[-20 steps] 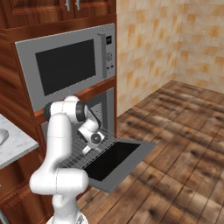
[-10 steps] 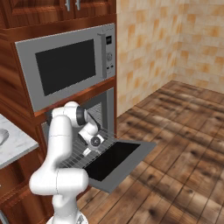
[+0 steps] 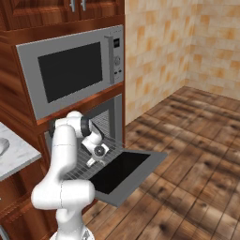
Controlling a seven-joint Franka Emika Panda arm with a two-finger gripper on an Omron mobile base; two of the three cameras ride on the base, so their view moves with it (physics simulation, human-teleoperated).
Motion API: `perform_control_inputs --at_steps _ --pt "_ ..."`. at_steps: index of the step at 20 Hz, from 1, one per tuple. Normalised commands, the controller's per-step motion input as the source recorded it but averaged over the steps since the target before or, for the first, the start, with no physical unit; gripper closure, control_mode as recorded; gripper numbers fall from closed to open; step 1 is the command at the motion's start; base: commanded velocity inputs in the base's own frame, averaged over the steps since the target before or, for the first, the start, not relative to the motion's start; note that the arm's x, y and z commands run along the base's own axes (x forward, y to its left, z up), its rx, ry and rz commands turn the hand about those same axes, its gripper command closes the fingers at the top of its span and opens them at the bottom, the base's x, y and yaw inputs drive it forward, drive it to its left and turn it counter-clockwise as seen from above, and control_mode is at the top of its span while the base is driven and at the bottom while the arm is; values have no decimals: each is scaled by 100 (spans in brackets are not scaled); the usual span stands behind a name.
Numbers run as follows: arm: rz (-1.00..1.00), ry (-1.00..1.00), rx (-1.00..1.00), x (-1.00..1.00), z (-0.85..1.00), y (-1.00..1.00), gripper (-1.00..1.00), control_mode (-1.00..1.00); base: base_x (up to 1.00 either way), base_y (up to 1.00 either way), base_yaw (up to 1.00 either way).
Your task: Place the fish on the bottom rack of the oven, and slide the tray back inside. Close the oven door.
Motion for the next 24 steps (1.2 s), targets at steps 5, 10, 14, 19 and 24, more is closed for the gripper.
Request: perform_control_inputs --at_steps 5,10,14,19,24 --pt "0 -2 0 -5 22 -16 -100 -100 0 0 0" --pt "0 -13 0 -5 43 0 -100 -100 0 0 0" --pt "0 -16 0 -30 37 -1 -100 -100 0 0 0" --pt "0 -12 0 -55 44 -33 -100 -100 0 0 0" --pt "0 0 0 -48 66 -66 -100 -100 0 0 0"
